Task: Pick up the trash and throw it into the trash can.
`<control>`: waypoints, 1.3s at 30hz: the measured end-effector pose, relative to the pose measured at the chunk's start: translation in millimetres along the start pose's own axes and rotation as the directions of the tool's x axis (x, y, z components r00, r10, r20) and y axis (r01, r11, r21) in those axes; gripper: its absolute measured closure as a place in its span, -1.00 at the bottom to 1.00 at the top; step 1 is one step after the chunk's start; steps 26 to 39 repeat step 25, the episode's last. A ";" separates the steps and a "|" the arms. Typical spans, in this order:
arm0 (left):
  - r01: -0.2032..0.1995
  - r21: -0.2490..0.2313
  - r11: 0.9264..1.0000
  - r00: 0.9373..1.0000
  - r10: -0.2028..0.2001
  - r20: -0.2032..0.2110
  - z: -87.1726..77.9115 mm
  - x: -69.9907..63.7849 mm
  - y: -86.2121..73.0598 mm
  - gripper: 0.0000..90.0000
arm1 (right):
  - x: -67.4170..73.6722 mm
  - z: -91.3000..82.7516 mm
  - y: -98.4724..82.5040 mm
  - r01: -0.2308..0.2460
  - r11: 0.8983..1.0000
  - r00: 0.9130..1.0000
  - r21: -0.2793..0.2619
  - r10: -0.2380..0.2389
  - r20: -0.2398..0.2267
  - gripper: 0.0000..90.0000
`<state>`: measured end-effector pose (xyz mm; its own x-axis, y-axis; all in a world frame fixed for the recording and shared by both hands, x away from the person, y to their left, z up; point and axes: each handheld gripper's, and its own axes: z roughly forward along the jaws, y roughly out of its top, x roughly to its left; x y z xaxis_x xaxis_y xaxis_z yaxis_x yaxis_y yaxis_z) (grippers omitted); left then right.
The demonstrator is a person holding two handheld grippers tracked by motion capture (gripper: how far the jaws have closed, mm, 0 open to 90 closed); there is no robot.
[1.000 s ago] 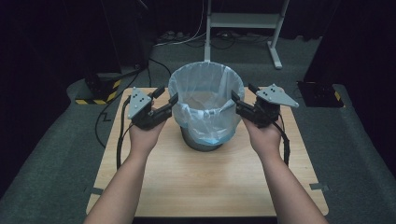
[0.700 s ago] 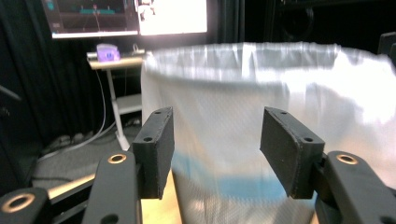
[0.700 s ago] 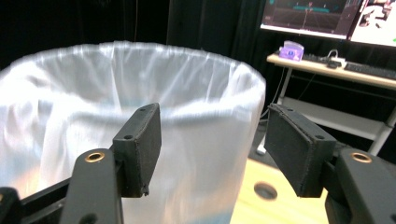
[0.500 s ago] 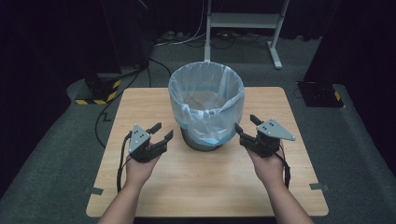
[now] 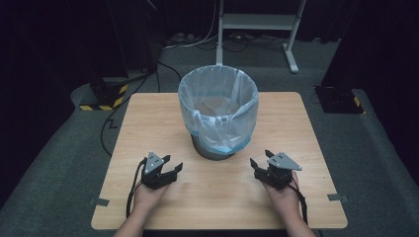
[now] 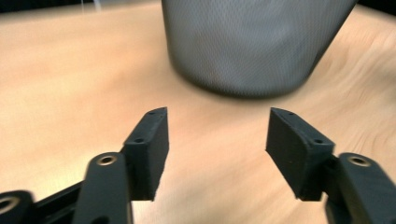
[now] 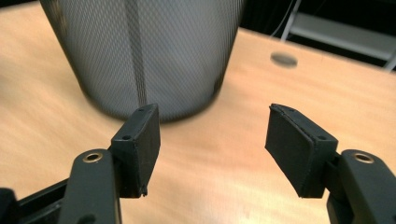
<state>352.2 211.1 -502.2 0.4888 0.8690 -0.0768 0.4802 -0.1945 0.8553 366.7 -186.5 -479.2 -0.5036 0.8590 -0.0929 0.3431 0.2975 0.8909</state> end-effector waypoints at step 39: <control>0.012 0.187 0.982 0.993 0.011 -0.119 -16.4 7.7 -39.9 -0.52 | -37.2 -10.5 -58.3 -0.101 0.944 0.995 0.313 0.102 0.014 -0.56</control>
